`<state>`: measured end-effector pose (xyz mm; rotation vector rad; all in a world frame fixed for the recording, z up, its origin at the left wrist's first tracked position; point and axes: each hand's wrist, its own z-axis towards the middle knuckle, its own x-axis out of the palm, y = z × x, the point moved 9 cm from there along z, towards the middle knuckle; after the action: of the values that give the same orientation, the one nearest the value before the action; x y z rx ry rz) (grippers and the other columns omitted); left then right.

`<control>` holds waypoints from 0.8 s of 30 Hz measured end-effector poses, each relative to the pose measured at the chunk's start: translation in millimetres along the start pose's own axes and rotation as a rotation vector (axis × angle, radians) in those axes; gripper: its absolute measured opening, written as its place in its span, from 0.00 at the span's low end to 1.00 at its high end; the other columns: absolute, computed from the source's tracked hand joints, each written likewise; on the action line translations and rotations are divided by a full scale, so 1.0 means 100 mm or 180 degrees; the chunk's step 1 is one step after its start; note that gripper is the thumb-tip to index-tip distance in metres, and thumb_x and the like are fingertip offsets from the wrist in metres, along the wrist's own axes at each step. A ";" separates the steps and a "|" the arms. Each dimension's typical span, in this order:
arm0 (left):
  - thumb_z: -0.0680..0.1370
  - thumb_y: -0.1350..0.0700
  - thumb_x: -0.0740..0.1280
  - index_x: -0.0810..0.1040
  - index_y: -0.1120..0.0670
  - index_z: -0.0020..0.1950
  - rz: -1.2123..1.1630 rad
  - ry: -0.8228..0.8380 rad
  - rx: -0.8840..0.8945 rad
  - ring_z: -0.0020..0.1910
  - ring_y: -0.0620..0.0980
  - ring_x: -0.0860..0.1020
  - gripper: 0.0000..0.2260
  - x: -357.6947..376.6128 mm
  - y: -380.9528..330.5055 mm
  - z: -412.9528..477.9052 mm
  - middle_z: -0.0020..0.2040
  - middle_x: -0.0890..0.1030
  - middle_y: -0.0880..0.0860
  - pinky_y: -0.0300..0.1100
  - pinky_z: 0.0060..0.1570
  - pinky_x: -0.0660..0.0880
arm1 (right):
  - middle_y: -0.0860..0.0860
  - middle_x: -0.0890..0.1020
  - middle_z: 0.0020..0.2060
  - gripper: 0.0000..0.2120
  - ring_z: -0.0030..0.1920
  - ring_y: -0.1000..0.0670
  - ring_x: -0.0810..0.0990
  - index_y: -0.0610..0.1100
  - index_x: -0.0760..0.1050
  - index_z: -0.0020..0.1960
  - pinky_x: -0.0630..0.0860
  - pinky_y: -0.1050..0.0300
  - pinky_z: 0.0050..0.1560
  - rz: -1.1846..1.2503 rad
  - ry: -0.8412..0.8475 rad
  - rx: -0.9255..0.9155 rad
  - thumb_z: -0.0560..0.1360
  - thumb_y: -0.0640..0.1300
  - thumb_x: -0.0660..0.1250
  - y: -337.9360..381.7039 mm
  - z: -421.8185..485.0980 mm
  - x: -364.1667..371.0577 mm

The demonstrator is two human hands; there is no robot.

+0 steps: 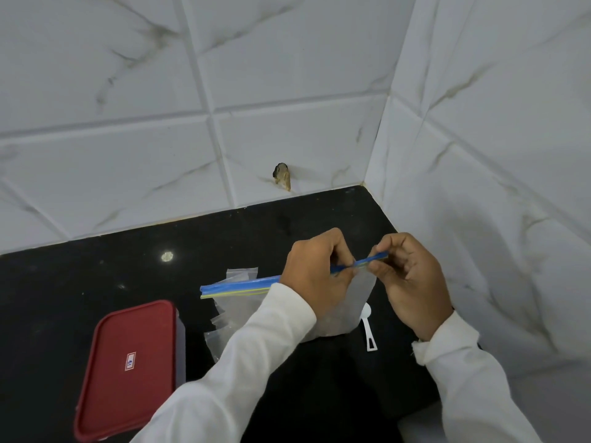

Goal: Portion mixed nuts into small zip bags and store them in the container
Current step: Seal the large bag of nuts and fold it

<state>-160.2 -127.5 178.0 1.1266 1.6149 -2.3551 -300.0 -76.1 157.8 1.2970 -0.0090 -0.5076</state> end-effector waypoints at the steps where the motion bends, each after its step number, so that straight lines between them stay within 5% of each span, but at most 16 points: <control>1: 0.73 0.59 0.75 0.74 0.51 0.42 -0.0117 -0.0010 -0.0059 0.40 0.48 0.80 0.10 0.00 0.01 0.00 0.41 0.81 0.49 0.42 0.44 0.80 | 0.48 0.82 0.42 0.12 0.45 0.52 0.83 0.42 0.74 0.50 0.78 0.64 0.47 0.0020 -0.0023 0.0018 0.71 0.29 0.70 0.00 0.00 0.01; 5: 0.73 0.60 0.74 0.74 0.48 0.39 -0.0372 -0.0008 -0.0331 0.41 0.47 0.81 0.11 0.01 0.10 0.02 0.41 0.82 0.49 0.39 0.47 0.81 | 0.50 0.84 0.43 0.13 0.46 0.52 0.84 0.42 0.75 0.53 0.79 0.63 0.48 0.0176 -0.0133 0.0125 0.71 0.34 0.73 0.01 -0.02 0.00; 11: 0.73 0.62 0.74 0.74 0.49 0.34 -0.0457 -0.0061 -0.0441 0.42 0.49 0.82 0.14 -0.01 0.15 0.01 0.40 0.82 0.49 0.38 0.47 0.80 | 0.53 0.85 0.41 0.17 0.44 0.55 0.84 0.45 0.81 0.50 0.80 0.63 0.45 -0.0067 -0.0178 0.0574 0.68 0.55 0.70 -0.11 -0.07 -0.01; 19: 0.72 0.57 0.76 0.76 0.48 0.47 -0.0452 -0.0211 -0.0288 0.39 0.39 0.79 0.11 0.02 0.02 0.01 0.39 0.80 0.44 0.29 0.42 0.77 | 0.54 0.84 0.39 0.03 0.43 0.57 0.82 0.46 0.81 0.47 0.79 0.63 0.45 0.0011 -0.0463 0.0733 0.75 0.41 0.69 -0.22 -0.08 0.01; 24: 0.72 0.64 0.74 0.67 0.47 0.44 -0.0449 -0.0492 -0.0332 0.40 0.46 0.80 0.18 0.02 0.01 -0.02 0.39 0.80 0.49 0.39 0.44 0.80 | 0.53 0.83 0.40 0.03 0.43 0.56 0.82 0.45 0.80 0.48 0.76 0.63 0.44 -0.0332 -0.0608 0.0658 0.75 0.40 0.69 -0.24 -0.05 0.05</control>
<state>-160.7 -125.6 175.8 0.8152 1.7912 -2.3418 -302.8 -77.1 133.2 1.4513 -0.1572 -0.7338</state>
